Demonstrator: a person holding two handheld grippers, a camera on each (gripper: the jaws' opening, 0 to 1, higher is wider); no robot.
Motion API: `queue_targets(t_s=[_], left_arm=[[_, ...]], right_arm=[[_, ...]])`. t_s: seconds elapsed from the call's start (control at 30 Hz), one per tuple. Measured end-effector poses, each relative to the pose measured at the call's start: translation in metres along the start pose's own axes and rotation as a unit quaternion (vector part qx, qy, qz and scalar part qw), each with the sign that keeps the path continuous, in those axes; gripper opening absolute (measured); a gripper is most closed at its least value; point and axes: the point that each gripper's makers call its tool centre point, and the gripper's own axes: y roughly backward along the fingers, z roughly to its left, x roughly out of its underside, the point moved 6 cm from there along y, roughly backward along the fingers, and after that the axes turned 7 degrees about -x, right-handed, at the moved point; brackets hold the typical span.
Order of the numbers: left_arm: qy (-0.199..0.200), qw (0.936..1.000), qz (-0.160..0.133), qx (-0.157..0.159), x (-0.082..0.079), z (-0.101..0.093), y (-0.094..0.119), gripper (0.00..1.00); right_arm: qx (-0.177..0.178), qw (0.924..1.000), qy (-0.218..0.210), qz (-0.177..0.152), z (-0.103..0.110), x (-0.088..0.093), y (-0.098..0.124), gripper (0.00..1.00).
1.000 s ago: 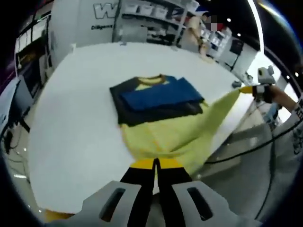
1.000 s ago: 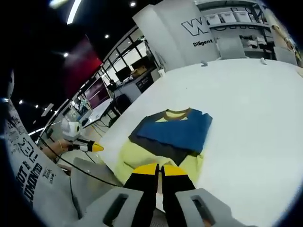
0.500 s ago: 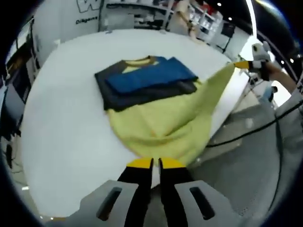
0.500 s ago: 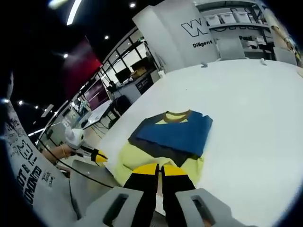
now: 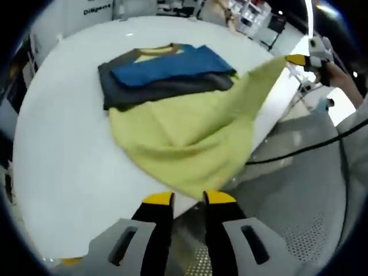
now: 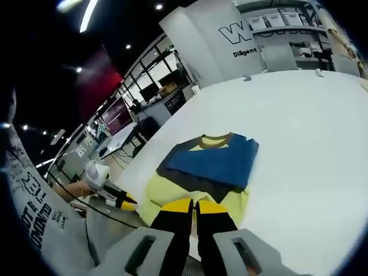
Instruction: Fold the garment on the visible template until the final outline fits inside the template.
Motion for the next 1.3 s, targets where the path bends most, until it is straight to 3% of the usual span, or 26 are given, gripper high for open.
queue_targets(t_s=[0.57, 0.67, 0.9, 0.97, 1.07, 1.2, 1.3], left_arm=[[0.014, 0.9991, 0.039, -0.002, 0.006, -0.012, -0.018, 0.13], [0.025, 0.9992, 0.032, -0.001, 0.002, -0.013, -0.019, 0.15], [0.031, 0.9988, 0.032, -0.02, 0.0, -0.011, -0.023, 0.07], [0.075, 0.9968, 0.022, -0.017, -0.002, -0.013, -0.025, 0.06], [0.077, 0.9967, 0.023, -0.012, -0.002, -0.013, -0.023, 0.05], [0.073, 0.9973, 0.003, -0.006, -0.006, -0.011, -0.019, 0.05], [0.087, 0.9959, -0.023, -0.001, -0.02, -0.01, -0.005, 0.05]], right_arm=[[0.003, 1.0, -0.006, -0.006, -0.001, 0.001, 0.003, 0.0], [0.003, 0.9999, -0.008, -0.006, -0.003, 0.002, 0.004, 0.0], [0.004, 0.9999, -0.009, -0.008, -0.002, 0.001, 0.004, 0.0], [0.004, 0.9999, -0.009, -0.009, -0.002, 0.0, 0.004, 0.0], [0.005, 0.9999, -0.008, -0.008, -0.002, -0.001, 0.005, 0.0], [0.006, 0.9999, -0.006, -0.008, 0.0, -0.002, 0.005, 0.0], [0.006, 0.9999, -0.006, -0.009, -0.003, -0.003, 0.005, 0.0]])
